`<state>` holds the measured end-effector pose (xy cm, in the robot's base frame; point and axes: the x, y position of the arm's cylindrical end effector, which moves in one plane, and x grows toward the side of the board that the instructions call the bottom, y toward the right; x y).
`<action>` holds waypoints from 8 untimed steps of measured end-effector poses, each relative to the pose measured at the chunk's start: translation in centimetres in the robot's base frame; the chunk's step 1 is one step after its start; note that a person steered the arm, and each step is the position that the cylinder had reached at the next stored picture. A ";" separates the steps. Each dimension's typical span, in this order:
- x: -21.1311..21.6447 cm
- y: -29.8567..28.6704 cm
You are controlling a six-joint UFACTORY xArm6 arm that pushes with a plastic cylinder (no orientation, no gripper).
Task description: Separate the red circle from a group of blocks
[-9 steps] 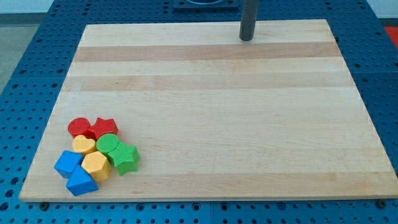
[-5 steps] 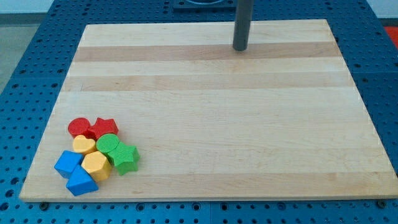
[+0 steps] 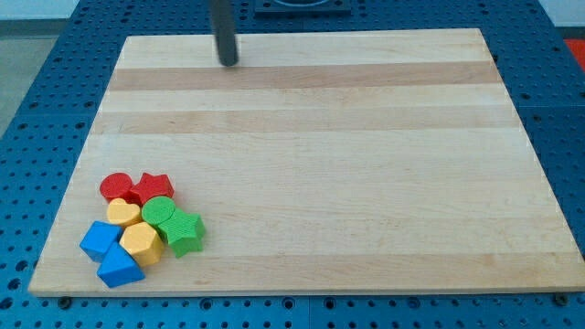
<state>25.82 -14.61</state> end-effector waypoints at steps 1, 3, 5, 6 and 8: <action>2.4 -4.2; 6.1 -8.0; 13.4 -9.9; 15.9 -14.4; 23.7 -15.9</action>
<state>49.48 -30.50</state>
